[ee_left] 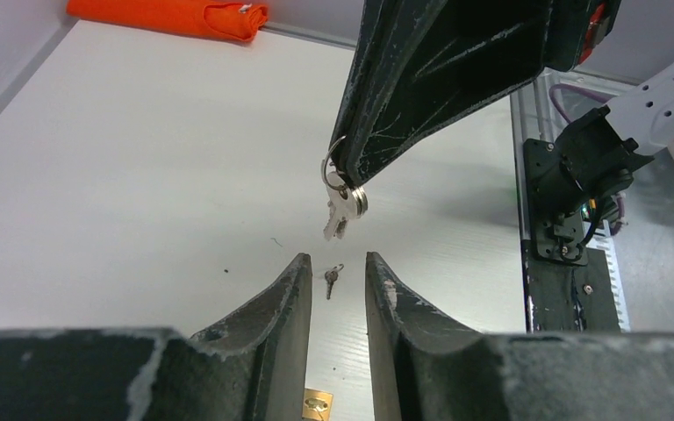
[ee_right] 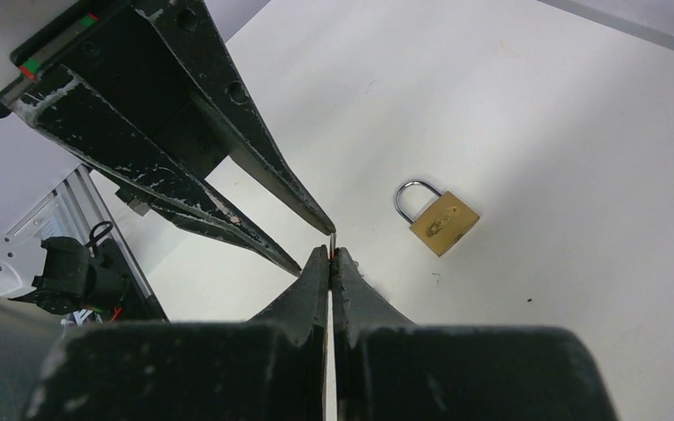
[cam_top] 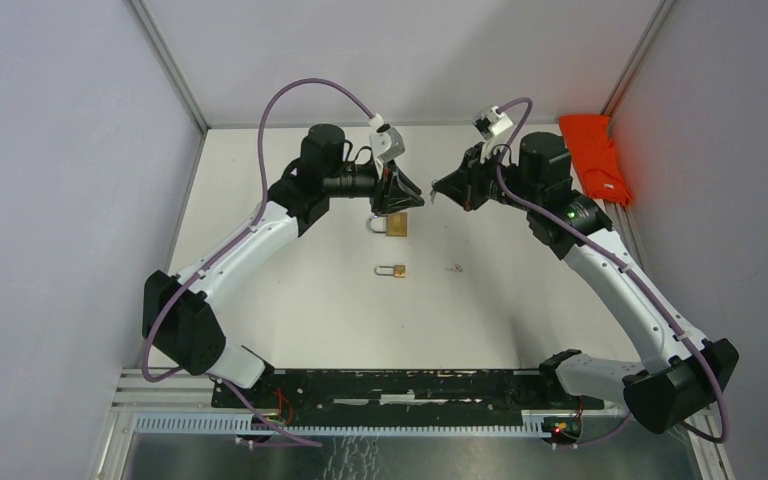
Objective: Unlock with the key
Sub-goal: Pick up the key from the center of the board.
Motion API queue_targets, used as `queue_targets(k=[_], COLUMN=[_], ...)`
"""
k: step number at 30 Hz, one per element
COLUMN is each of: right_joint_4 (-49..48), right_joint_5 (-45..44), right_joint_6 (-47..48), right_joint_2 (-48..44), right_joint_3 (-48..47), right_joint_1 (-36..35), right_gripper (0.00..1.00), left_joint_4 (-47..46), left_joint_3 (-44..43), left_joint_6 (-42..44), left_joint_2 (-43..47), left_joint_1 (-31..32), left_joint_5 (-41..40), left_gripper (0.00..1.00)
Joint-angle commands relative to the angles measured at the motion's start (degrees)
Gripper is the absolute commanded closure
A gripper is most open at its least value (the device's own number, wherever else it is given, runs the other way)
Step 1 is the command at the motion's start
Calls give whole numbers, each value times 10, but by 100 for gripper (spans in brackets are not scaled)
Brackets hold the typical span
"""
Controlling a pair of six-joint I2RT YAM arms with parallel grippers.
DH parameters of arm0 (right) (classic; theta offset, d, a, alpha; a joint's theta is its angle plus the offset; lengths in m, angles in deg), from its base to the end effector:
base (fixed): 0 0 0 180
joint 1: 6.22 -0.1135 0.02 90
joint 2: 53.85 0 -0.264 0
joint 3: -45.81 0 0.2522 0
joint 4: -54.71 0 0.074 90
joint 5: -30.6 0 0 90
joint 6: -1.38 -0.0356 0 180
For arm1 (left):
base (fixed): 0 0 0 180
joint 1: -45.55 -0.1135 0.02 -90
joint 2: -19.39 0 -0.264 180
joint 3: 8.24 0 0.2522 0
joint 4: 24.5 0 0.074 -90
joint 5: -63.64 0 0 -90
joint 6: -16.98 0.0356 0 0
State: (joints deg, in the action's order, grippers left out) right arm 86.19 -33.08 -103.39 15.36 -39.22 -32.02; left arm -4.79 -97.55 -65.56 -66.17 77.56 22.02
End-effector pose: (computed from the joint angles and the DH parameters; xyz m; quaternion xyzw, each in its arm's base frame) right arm 0.2370 0.1321 0.4005 -0.2115 0.7591 0.3741 0.4889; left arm 0.2785 -0.2055 0.3664 0.4782 0.6022 -0.4365 0.4671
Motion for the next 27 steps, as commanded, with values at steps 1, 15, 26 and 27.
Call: queue_targets(k=[1, 15, 26, 27], right_joint_4=[-18, -35, -43, -43], right_joint_5=[13, 14, 10, 8], right_joint_6=[-11, -19, -23, -23], right_joint_2=[-10, 6, 12, 10], right_joint_3=[-24, -23, -32, -34], right_joint_1=[-7, -28, -39, -39], right_gripper=[100, 100, 100, 100], left_joint_4=[-22, -34, -30, -30], left_joint_3=[8, 10, -3, -3], left_joint_6=[16, 11, -2, -2], left_joint_2=[15, 24, -4, -5], left_joint_1=[2, 3, 3, 3], left_joint_5=[15, 50, 98, 96], left_gripper=[64, 60, 62, 65])
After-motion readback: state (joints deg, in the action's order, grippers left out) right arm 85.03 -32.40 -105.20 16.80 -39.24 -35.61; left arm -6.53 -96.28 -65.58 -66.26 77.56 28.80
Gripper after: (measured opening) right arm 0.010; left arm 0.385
